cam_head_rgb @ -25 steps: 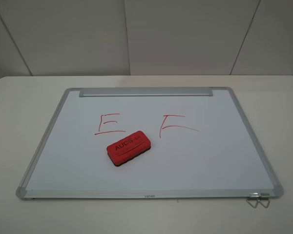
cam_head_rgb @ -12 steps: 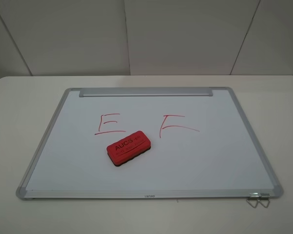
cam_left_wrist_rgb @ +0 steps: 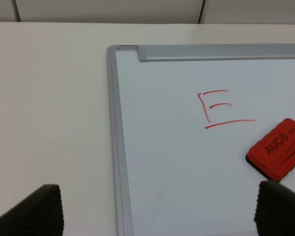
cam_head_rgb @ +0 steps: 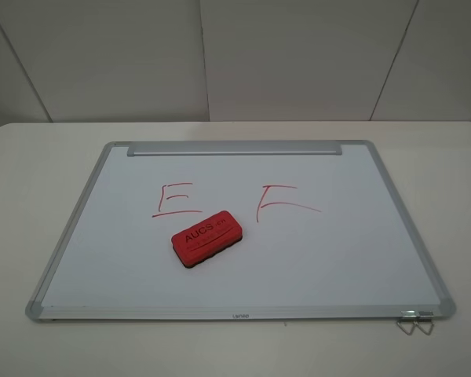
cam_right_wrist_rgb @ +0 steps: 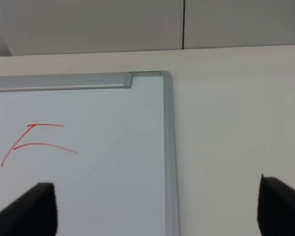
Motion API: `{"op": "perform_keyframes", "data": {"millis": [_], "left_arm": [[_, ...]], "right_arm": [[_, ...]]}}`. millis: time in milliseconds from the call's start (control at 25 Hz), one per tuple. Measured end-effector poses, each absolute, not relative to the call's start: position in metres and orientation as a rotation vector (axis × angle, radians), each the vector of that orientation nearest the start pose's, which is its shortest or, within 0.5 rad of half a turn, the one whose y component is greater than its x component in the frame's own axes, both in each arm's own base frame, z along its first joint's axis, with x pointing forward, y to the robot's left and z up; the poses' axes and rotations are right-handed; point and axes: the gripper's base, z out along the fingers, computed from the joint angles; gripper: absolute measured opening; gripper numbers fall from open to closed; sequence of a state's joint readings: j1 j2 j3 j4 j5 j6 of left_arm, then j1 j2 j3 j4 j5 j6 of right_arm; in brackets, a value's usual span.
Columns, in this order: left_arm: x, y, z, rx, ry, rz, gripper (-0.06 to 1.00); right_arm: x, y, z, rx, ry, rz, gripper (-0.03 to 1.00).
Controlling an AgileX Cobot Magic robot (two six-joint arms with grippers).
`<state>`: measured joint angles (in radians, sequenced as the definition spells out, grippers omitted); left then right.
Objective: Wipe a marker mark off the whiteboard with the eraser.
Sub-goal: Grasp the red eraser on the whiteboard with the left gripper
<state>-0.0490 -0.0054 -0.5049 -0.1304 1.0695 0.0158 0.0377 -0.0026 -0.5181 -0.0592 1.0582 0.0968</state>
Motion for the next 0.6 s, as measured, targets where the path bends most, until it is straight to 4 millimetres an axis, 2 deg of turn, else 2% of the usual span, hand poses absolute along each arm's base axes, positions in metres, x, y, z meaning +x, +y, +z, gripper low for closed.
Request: {"op": "perform_keyframes", "data": {"millis": [600], "left_arm": [[-0.0039,-0.0103,0.2786,0.130,2.064,-0.203,0.77]], "right_arm": [[-0.0072,-0.0050,0.2826,0.063,2.019,0.015,0.72]]}}
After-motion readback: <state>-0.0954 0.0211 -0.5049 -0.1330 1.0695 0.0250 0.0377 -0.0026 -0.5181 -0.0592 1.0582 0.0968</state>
